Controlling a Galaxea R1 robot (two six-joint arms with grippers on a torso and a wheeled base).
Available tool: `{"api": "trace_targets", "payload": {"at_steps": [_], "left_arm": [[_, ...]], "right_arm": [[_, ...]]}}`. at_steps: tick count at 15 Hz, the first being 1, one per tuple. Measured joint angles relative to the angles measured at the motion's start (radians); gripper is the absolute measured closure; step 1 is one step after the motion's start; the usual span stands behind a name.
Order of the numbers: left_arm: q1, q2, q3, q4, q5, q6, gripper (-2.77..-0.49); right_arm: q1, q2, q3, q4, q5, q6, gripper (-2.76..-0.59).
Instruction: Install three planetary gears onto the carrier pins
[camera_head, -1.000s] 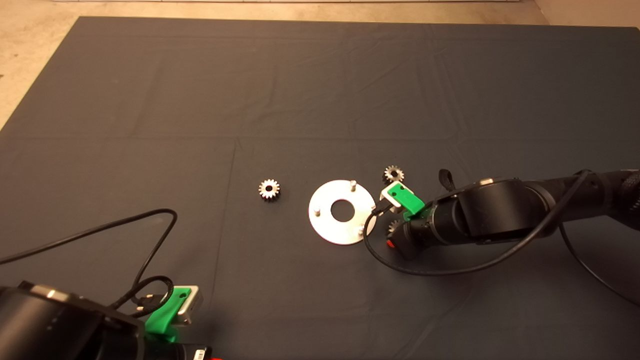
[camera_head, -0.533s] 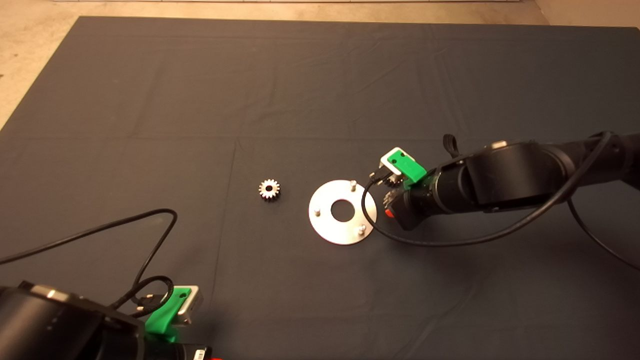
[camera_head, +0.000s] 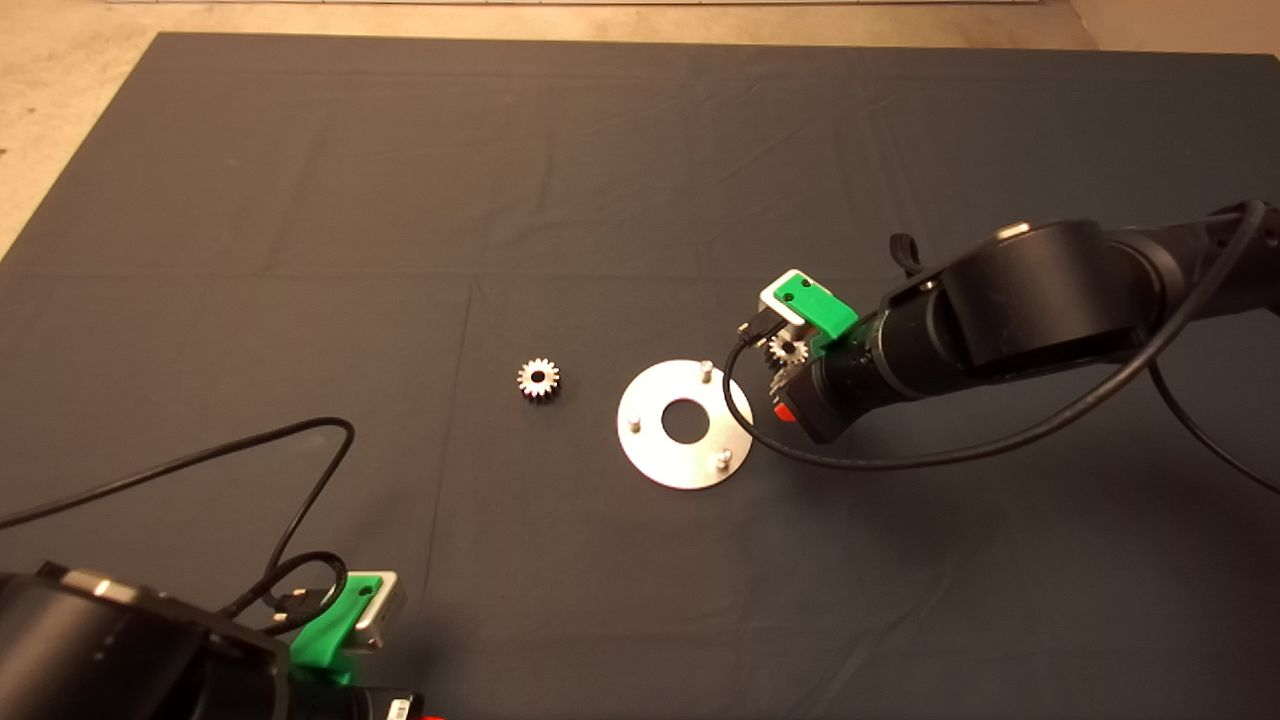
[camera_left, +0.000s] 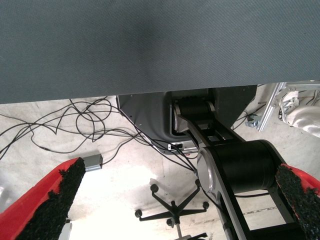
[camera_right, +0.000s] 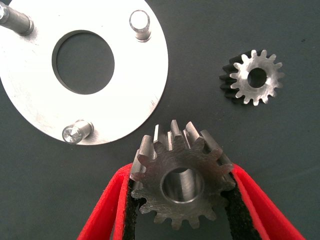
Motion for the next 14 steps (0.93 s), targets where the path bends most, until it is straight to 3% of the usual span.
{"api": "trace_targets", "payload": {"at_steps": [5,14], "left_arm": [[0.000,0.000,0.000,0.000,0.000,0.000,-2.77],[0.000,0.000,0.000,0.000,0.000,0.001,-2.77]], "right_arm": [[-0.055,0.068,-0.050,0.010,0.000,-0.010,-1.03],[-0.073,0.160,-0.094,0.013,0.000,-0.015,-1.02]]}}
